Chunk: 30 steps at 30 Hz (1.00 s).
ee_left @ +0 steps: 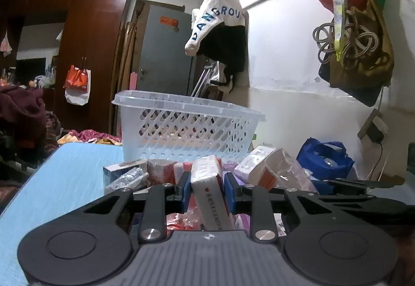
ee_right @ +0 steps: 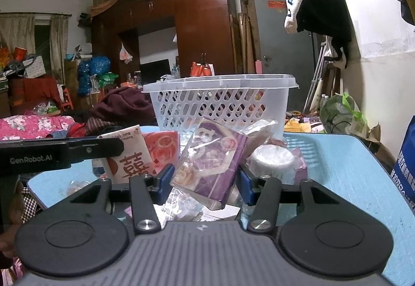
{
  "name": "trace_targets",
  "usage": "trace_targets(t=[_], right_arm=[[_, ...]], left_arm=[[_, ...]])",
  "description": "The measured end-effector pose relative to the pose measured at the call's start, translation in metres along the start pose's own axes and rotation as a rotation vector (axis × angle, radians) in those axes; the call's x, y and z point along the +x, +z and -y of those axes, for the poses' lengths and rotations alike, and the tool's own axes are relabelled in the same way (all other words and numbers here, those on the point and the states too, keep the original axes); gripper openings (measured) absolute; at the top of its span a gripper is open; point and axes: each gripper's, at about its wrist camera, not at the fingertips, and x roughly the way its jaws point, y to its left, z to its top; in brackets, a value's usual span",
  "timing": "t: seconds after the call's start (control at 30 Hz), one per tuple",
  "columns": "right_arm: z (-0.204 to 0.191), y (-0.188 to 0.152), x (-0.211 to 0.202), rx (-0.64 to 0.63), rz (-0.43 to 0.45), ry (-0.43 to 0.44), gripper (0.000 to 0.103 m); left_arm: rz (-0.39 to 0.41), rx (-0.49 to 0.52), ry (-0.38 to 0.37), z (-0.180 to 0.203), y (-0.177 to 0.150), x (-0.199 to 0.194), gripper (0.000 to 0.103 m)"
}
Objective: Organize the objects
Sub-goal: 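Grasp the white-and-red box with the left tool while the right tool grasps the purple packaged box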
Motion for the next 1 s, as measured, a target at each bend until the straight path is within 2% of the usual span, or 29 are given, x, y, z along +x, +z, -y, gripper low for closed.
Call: trace_targets(t=[0.43, 1.0], right_arm=[[-0.002, 0.012, -0.008, -0.017, 0.037, 0.007, 0.054], [-0.001, 0.009, -0.004, -0.029, 0.028, 0.012, 0.054]], left_arm=[[0.050, -0.005, 0.005, -0.004, 0.012, -0.012, 0.031], [0.061, -0.013, 0.014, -0.007, 0.012, -0.014, 0.031]])
